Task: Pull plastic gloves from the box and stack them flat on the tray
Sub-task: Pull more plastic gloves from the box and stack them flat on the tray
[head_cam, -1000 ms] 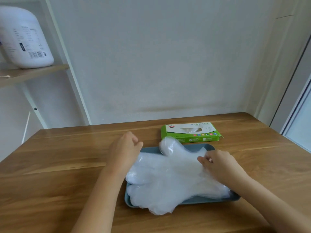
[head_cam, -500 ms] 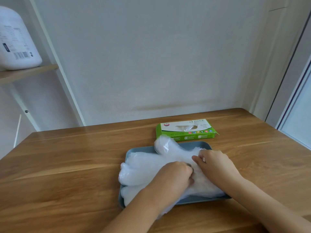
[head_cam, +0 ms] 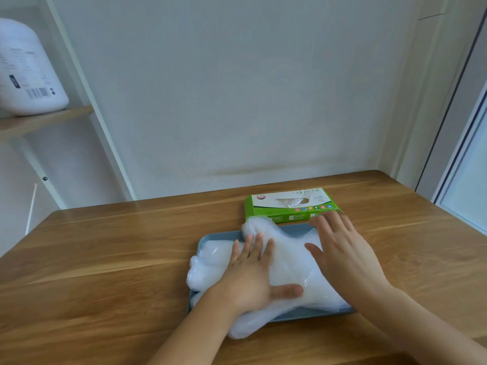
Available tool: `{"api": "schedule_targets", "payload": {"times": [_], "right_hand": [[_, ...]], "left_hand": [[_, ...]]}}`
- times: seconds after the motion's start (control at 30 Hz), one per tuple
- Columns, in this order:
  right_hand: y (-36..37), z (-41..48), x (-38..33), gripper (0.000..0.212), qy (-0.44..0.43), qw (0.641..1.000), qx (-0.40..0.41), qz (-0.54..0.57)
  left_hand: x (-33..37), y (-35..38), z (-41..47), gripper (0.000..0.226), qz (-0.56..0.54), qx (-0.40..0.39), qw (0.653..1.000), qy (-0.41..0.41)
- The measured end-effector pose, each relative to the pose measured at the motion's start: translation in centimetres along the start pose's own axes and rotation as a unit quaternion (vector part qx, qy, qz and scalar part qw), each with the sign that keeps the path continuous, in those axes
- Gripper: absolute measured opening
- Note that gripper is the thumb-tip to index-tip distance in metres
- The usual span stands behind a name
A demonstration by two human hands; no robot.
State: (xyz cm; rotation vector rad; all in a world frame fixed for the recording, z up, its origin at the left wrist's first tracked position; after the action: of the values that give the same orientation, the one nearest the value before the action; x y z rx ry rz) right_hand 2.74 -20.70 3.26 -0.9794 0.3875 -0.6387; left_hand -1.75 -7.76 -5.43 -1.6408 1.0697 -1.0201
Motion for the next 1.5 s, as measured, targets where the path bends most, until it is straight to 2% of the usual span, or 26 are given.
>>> {"api": "schedule_targets", "payload": {"times": [0.03,0.07,0.13,0.17,0.2,0.3,0.5,0.67,0.77,0.8,0.87,0.93,1.0,1.1,1.2,1.27,1.5], "right_hand": [[-0.6,0.0,-1.2,0.038,-0.049,0.998,0.034,0.022],[-0.1,0.0,-2.5,0.037,-0.099,0.992,0.001,0.073],[1.9,-0.5,-4.2,0.046,-0.15,0.968,-0.102,0.171],[3.6,-1.3,-4.6,0.053,-0.165,0.95,-0.183,0.193],[4.9,-1.8,-4.8,0.058,-0.197,0.935,-0.238,0.173],[6.9,-2.4,-3.8,0.059,-0.277,0.905,-0.321,0.047],[7.1,-2.5,1.2,0.077,-0.232,0.87,-0.434,-0.007],[6.3,-2.0,2.5,0.096,-0.204,0.865,-0.458,0.01],[5.9,-1.6,2.8,0.098,-0.15,0.854,-0.496,0.045],[5.6,-1.0,2.8,0.095,-0.136,0.856,-0.495,0.056],[5.2,1.4,2.7,0.073,-0.129,0.877,-0.456,0.078],[5.0,5.2,3.3,0.042,-0.107,0.919,-0.363,0.109],[5.5,8.7,4.3,0.023,-0.087,0.955,-0.252,0.13],[7.5,11.5,6.1,0.022,-0.063,0.973,-0.166,0.146],[9.8,12.4,6.8,0.022,-0.047,0.968,-0.167,0.18],[10.9,12.7,6.7,0.024,-0.055,0.964,-0.181,0.189],[12.1,13.7,6.4,0.02,-0.08,0.959,-0.192,0.192]], "left_hand": [[-0.1,0.1,0.1,0.109,-0.005,-0.006,1.0,-0.003],[-0.1,0.2,0.2,0.109,-0.006,-0.009,1.0,-0.006],[-0.1,0.3,0.3,0.107,0.009,-0.009,1.0,-0.011],[0.0,0.4,0.3,0.106,0.018,-0.008,1.0,-0.013],[0.0,0.4,0.3,0.107,0.019,-0.007,1.0,-0.016],[-0.4,0.4,0.1,0.116,-0.006,-0.022,0.999,-0.023],[-2.5,-0.1,-0.9,0.12,-0.002,-0.054,0.998,-0.026],[-6.3,-1.3,-1.9,0.128,0.083,-0.076,0.99,-0.082],[-7.2,-2.4,-2.4,0.125,0.133,-0.104,0.983,-0.075],[-7.3,-2.9,-2.5,0.123,0.125,-0.117,0.983,-0.071],[-7.0,-4.3,-2.4,0.112,0.077,-0.12,0.987,-0.069],[-6.9,-6.7,-1.4,0.091,0.02,-0.062,0.995,-0.082],[-7.6,-9.5,0.0,0.087,-0.035,0.033,0.991,-0.129],[-8.2,-12.0,3.0,0.077,-0.101,0.115,0.975,-0.161],[-7.8,-12.5,6.4,0.051,-0.169,0.126,0.968,-0.137],[-7.4,-12.1,8.6,0.043,-0.184,0.11,0.968,-0.128],[-4.8,-8.4,13.5,0.069,-0.218,-0.02,0.976,-0.021]]}}
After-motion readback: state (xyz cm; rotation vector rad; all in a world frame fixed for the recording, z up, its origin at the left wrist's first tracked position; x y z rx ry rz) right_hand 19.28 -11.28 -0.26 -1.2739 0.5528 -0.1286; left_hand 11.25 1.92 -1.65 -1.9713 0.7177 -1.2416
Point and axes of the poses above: each hand's wrist, its own z-axis towards the middle knuckle, its own y-axis out of the palm, x = y × z, the point moved 9 cm from there along z, towards the middle knuckle, and after that the axes turned 10 degrees about -y, right-handed, at the moved point
